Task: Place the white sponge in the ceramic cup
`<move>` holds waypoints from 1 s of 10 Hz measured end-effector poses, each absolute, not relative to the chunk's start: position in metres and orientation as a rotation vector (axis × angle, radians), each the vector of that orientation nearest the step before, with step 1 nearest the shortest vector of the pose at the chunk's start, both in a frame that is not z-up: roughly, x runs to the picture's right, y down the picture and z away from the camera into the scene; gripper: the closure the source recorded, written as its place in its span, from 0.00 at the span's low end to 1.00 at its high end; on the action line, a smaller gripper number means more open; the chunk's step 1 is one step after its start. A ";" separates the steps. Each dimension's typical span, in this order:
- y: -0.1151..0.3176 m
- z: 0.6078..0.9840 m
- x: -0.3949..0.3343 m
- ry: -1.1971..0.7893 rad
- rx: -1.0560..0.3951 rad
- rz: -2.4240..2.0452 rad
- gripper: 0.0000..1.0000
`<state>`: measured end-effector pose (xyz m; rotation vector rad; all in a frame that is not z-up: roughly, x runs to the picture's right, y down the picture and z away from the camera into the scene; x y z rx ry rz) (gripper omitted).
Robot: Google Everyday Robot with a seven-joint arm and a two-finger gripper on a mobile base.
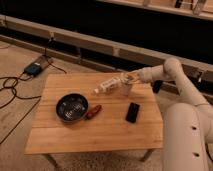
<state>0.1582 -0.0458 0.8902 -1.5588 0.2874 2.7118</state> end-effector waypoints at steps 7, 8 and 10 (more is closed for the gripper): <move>-0.047 0.895 0.164 0.240 -1.582 2.769 0.20; -0.048 0.895 0.165 0.230 -1.587 2.774 0.20; -0.051 0.893 0.165 0.202 -1.598 2.779 0.20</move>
